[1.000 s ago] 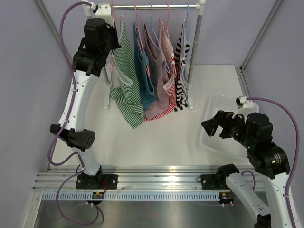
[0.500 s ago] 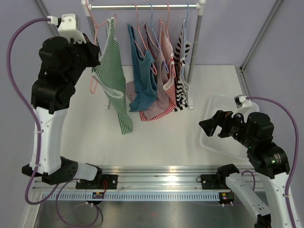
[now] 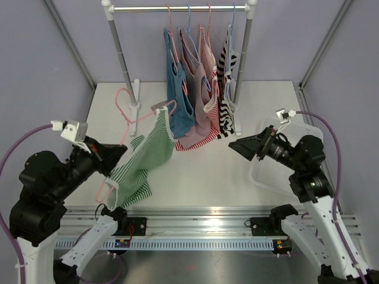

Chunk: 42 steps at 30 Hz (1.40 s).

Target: Remove the tank top from the hanger

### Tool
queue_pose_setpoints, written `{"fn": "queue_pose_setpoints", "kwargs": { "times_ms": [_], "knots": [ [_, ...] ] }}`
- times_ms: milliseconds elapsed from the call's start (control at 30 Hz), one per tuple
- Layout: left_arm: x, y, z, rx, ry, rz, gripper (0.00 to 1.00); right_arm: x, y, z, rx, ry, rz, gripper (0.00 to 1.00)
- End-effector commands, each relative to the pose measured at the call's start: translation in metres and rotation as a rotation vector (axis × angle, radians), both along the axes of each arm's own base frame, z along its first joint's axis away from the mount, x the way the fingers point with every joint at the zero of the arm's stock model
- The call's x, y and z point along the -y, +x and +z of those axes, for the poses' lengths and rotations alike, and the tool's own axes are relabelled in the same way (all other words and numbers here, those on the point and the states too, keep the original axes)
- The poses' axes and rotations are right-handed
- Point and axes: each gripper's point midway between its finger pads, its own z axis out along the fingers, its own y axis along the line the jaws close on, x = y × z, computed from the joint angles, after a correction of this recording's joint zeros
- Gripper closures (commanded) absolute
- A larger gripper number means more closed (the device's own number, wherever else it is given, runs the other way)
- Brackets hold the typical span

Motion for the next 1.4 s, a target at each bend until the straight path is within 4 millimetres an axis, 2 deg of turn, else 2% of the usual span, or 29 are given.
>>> {"fn": "queue_pose_setpoints", "kwargs": {
  "times_ms": [0, 67, 133, 167, 200, 233, 267, 300, 333, 400, 467, 667, 767, 867, 933, 1067, 1200, 1367],
  "knots": [
    [0.029, -0.013, -0.032, -0.075, -0.047, -0.18, 1.0, -0.026, 0.009, -0.01, -0.064, 0.149, 0.15, 0.01],
    [0.03, -0.024, -0.041, -0.076, -0.058, -0.206, 1.0, -0.037, 0.014, -0.023, -0.097, 0.147, 0.162, 0.0],
    [0.034, -0.024, -0.063, -0.12, -0.063, -0.222, 1.0, -0.064, 0.015, -0.046, -0.117, 0.09, 0.185, 0.0],
    [0.035, -0.029, -0.067, -0.119, -0.079, -0.235, 1.0, -0.075, 0.016, -0.054, -0.129, 0.062, 0.184, 0.01],
    [0.036, -0.029, -0.07, -0.115, -0.086, -0.239, 1.0, -0.097, 0.013, -0.066, -0.154, 0.016, 0.188, 0.0],
    [0.038, -0.026, -0.083, -0.144, -0.086, -0.241, 1.0, -0.106, 0.015, -0.071, -0.13, -0.023, 0.181, 0.01],
    [0.038, -0.026, -0.086, -0.145, -0.091, -0.237, 1.0, -0.114, 0.016, -0.075, -0.129, -0.047, 0.162, 0.01],
    [0.037, -0.026, -0.088, -0.141, -0.093, -0.234, 1.0, -0.121, 0.026, -0.08, -0.131, -0.072, 0.097, 0.01],
    [0.037, -0.025, -0.09, -0.143, -0.094, -0.231, 1.0, -0.133, 0.017, -0.081, -0.112, -0.09, 0.112, 0.01],
    [0.04, -0.025, -0.098, -0.163, -0.102, -0.241, 1.0, -0.142, 0.024, -0.077, -0.086, -0.101, 0.061, 0.01],
    [0.041, -0.024, -0.108, -0.179, -0.098, -0.248, 1.0, -0.152, 0.021, -0.068, -0.054, -0.107, 0.057, 0.04],
    [0.043, -0.023, -0.119, -0.181, -0.099, -0.262, 1.0, -0.162, 0.029, -0.06, -0.005, -0.151, 0.02, 0.1],
    [0.047, -0.023, -0.119, -0.182, -0.116, -0.275, 1.0, -0.156, 0.046, -0.066, -0.01, -0.207, -0.078, 0.13],
    [0.046, -0.022, -0.115, -0.167, -0.121, -0.27, 1.0, -0.159, 0.055, -0.082, -0.024, -0.281, -0.108, 0.18],
    [0.046, -0.022, -0.111, -0.158, -0.125, -0.267, 1.0, -0.165, 0.053, -0.085, -0.02, -0.297, -0.091, 0.22],
    [0.045, -0.022, -0.102, -0.138, -0.136, -0.26, 1.0, -0.173, 0.049, -0.094, -0.014, -0.34, -0.07, 0.24],
    [0.047, -0.024, -0.09, -0.116, -0.152, -0.281, 1.0, -0.174, 0.051, -0.097, -0.003, -0.34, -0.076, 0.26],
    [0.051, -0.032, -0.081, -0.099, -0.171, -0.323, 1.0, -0.169, 0.065, -0.103, 0.007, -0.366, -0.15, 0.36]
  ]
}}
